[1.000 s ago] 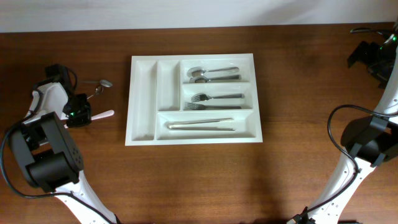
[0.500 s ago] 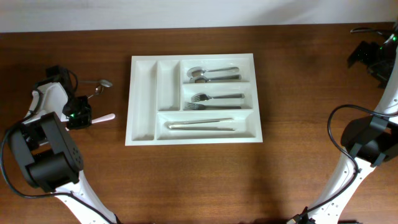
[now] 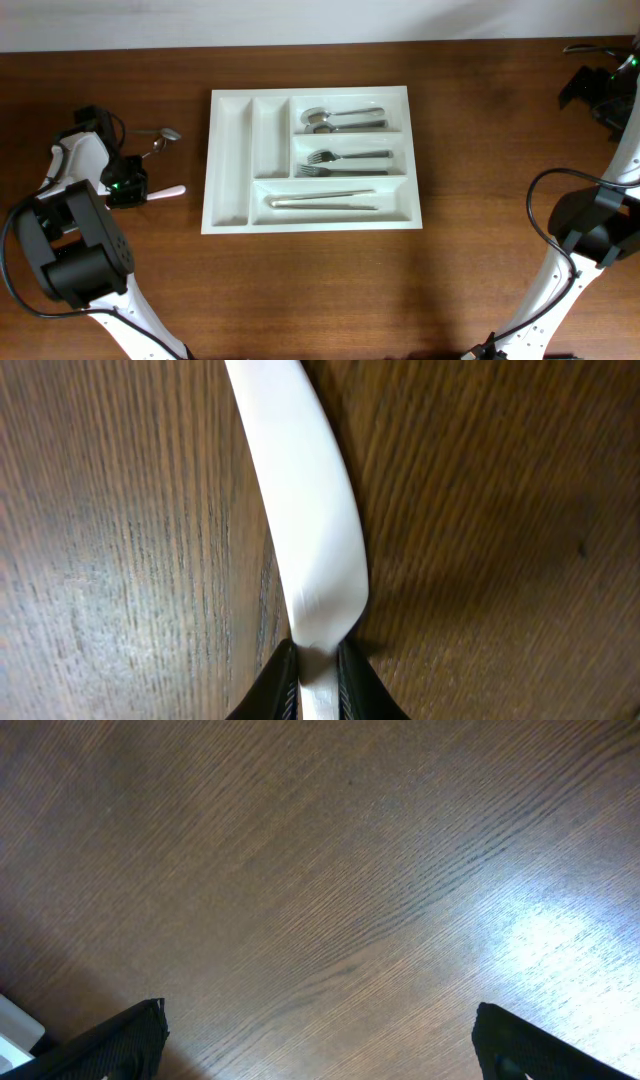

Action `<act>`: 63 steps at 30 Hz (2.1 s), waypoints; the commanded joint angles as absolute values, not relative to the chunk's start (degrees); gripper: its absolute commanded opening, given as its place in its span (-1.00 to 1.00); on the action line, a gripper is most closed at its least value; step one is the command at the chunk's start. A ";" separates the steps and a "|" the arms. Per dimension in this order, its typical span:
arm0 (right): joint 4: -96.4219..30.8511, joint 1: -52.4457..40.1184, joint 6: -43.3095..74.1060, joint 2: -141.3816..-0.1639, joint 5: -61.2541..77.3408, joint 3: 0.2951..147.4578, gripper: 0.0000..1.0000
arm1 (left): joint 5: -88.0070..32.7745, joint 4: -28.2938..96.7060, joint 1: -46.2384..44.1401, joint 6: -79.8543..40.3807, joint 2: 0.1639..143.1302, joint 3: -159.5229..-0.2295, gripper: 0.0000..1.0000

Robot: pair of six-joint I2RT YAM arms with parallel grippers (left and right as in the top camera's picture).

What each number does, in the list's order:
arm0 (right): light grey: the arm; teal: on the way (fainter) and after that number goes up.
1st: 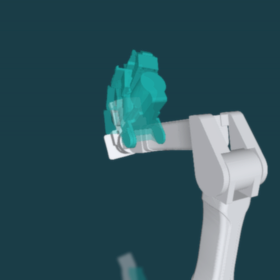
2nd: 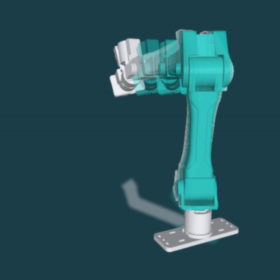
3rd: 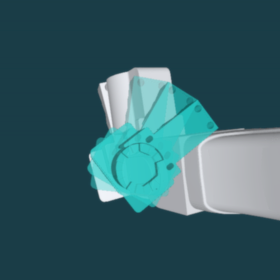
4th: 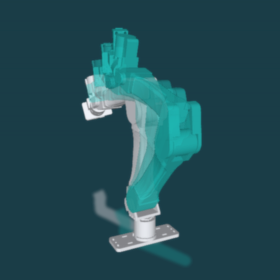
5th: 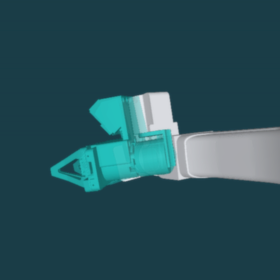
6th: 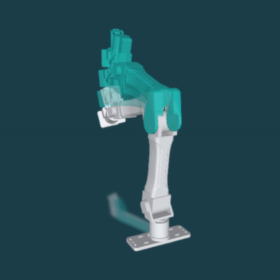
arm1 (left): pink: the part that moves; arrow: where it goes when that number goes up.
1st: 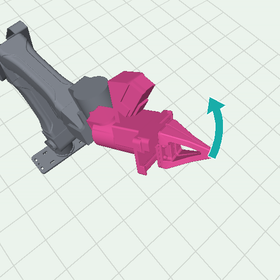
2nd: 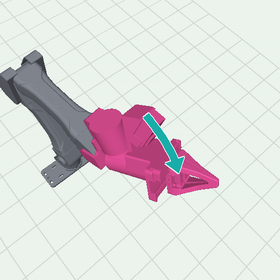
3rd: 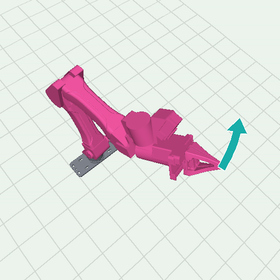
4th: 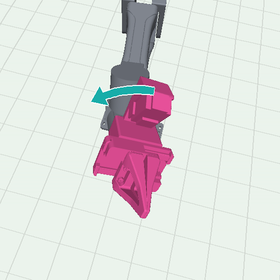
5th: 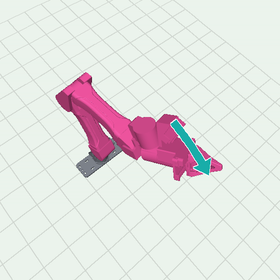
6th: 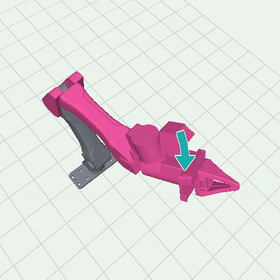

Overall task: Pack container
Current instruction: 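Lift the white knife with the left gripper off the table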

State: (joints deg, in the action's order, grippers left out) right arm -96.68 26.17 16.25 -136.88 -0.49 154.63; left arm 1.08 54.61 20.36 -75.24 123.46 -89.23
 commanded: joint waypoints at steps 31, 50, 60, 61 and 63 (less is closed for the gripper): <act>-96.68 25.89 16.08 -135.26 -0.43 155.48 0.98 | 4.23 57.95 20.78 -65.87 122.78 -95.66 -0.26; -96.68 25.89 16.08 -135.26 -0.43 155.48 0.98 | 4.32 55.44 19.57 -65.84 122.89 -91.13 0.16; -96.68 25.89 16.08 -135.26 -0.43 155.48 0.98 | 3.88 49.84 16.08 -65.87 122.89 -87.33 0.15; -96.68 25.89 16.08 -135.26 -0.43 155.48 0.98 | 3.88 49.60 15.75 -65.87 122.89 -87.33 0.15; -96.68 25.89 16.08 -135.26 -0.43 155.48 0.98 | 3.88 49.47 15.20 -65.87 122.89 -87.33 0.08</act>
